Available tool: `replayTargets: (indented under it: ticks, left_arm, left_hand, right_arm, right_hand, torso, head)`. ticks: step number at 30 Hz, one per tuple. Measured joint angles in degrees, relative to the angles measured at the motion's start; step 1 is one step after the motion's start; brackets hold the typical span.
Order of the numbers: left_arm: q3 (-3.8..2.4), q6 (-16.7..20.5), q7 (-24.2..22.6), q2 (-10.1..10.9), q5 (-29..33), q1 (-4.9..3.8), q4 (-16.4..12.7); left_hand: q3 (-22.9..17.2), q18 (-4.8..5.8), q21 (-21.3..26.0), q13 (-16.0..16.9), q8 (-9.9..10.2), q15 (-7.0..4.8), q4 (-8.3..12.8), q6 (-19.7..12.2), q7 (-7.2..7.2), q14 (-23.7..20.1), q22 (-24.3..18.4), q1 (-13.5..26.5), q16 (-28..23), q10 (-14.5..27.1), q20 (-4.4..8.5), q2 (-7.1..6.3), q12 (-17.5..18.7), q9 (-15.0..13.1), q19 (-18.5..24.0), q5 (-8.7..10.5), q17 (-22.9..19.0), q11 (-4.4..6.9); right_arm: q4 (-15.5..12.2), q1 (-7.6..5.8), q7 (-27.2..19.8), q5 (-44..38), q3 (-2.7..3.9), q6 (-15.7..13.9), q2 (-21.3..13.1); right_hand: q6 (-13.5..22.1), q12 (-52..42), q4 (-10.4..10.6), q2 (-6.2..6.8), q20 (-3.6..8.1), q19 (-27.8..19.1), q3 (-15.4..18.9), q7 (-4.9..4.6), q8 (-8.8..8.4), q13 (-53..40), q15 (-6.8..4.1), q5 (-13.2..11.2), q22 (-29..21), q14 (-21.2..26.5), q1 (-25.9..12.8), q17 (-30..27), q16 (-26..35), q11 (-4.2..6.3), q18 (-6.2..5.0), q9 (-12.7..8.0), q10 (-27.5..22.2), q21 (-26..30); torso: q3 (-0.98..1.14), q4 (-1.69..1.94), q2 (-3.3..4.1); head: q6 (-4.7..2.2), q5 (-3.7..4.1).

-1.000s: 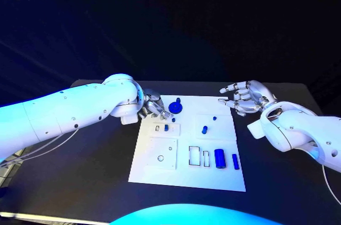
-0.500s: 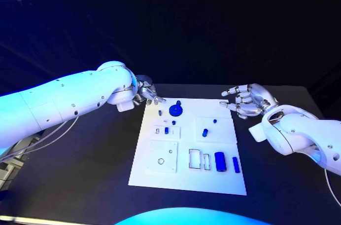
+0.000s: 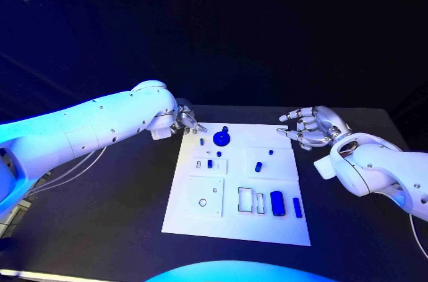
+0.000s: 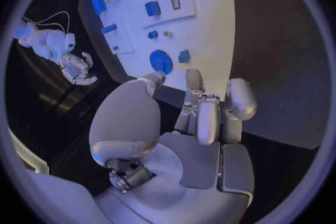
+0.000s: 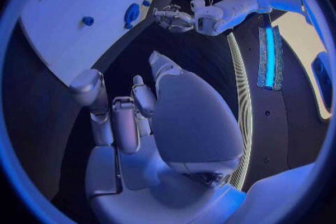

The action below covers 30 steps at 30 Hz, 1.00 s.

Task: Assemble the parts on the task board

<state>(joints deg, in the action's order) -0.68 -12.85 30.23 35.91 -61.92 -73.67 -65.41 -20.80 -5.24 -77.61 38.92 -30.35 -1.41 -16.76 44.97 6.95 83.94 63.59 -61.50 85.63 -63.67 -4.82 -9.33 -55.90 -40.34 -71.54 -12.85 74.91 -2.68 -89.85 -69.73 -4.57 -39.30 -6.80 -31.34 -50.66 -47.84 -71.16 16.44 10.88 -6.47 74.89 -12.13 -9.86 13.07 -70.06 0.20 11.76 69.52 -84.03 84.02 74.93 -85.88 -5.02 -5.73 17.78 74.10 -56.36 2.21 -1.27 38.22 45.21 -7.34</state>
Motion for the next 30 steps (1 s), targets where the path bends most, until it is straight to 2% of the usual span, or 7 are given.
replayTargets:
  ticks: [6, 13, 18, 26, 30]
  left_arm:
    - [0.34, -0.95, 0.01, -1.36, -0.06, 0.0, 2.09]
    - [0.71, -1.34, 0.01, -2.45, 0.37, 0.01, 3.12]
    - [0.87, -1.46, -0.02, -2.74, 0.73, 0.01, 3.41]
    - [1.67, -2.09, -0.03, -3.06, 1.18, 0.07, 4.37]
    - [1.83, -2.25, -0.03, -3.21, 1.36, 0.15, 4.7]
  left_hand:
    - [0.0, 0.0, 0.0, 0.0, 0.0, 0.0, 0.0, 0.0, 0.0, 0.0, 0.0, 0.0, 0.0, 0.0, 0.0, 0.0, 0.0, 0.06, 0.0, 0.0, 0.0, 0.0]
    - [0.0, 0.0, 0.0, 0.05, 0.0, 0.0, 0.0, 0.21, -0.2, 0.0, 0.0, -0.23, 0.0, 0.21, 0.0, 0.23, 0.0, 0.13, 0.0, 0.0, 0.0, 0.21]
    - [0.0, 0.0, 0.0, 0.3, 0.0, 0.0, 0.0, 0.63, -0.19, 0.0, 0.09, -0.22, 0.0, 0.2, 0.0, 0.23, 0.0, 0.2, 0.0, 0.0, 0.0, 0.22]
    - [0.33, 0.0, 0.0, 0.61, 0.0, 0.0, 0.01, 1.44, -0.4, 0.0, 0.29, -0.52, 0.0, 0.2, 0.0, 0.52, -0.3, 0.34, 0.0, 0.0, 0.0, 0.22]
    - [0.33, 0.0, 0.0, 0.6, -0.13, 0.0, 0.01, 1.44, -0.4, 0.0, 0.29, -0.52, 0.0, 0.2, 0.01, 0.52, -0.3, 0.34, 0.0, 0.0, 0.0, 0.22]
  right_arm:
    - [-0.1, -0.01, 0.0, -0.01, 0.0, 0.0, 0.02]
    - [-0.11, -0.01, 0.0, -0.02, 0.0, -0.01, 0.11]
    - [-0.11, -0.01, -0.01, -0.12, 0.01, -0.02, 0.2]
    - [-0.16, -0.03, -0.03, -0.5, 0.01, -0.03, 0.23]
    - [-0.18, -0.03, -0.03, -0.64, 0.01, -0.04, 0.21]
  right_hand:
    - [0.0, 0.0, 0.0, 0.0, 0.0, 0.0, 0.0, 0.0, 0.0, 0.0, 0.0, 0.0, 0.0, 0.0, 0.0, 0.0, 0.0, 0.0, 0.0, 0.0, 0.0, 0.0]
    - [0.0, 0.0, 0.0, 0.0, 0.0, 0.0, 0.0, 0.0, 0.0, 0.0, 0.0, 0.0, 0.0, 0.0, 0.0, -0.01, 0.0, 0.0, 0.0, 0.0, 0.0, 0.0]
    - [0.0, 0.0, 0.0, 0.0, 0.0, 0.0, 0.0, 0.0, 0.0, 0.0, 0.0, 0.0, 0.0, 0.0, 0.0, -0.01, 0.0, 0.0, 0.0, 0.0, 0.0, 0.0]
    - [0.0, 0.0, 0.0, 0.0, 0.0, 0.0, 0.0, 0.0, 0.0, 0.0, 0.0, 0.0, 0.0, 0.0, 0.0, -0.01, 0.0, 0.0, 0.0, 0.0, 0.0, 0.0]
    - [0.0, 0.0, -0.16, 0.0, 0.0, 0.0, -0.16, 0.0, 0.23, 0.2, 0.0, 0.0, -0.15, 0.0, 0.0, -0.02, 0.0, 0.0, 0.0, -0.1, 0.0, 0.38]
  torso:
    - [-0.01, -0.02, 0.01]
    - [-0.03, -0.02, -0.03]
    - [-0.03, -0.01, -0.07]
    - [-0.03, 0.03, -0.1]
    - [-0.03, 0.03, -0.1]
  head:
    - [0.05, -0.05]
    - [0.22, 0.1]
    - [0.32, 0.18]
    - [0.54, 0.28]
    - [0.57, 0.35]
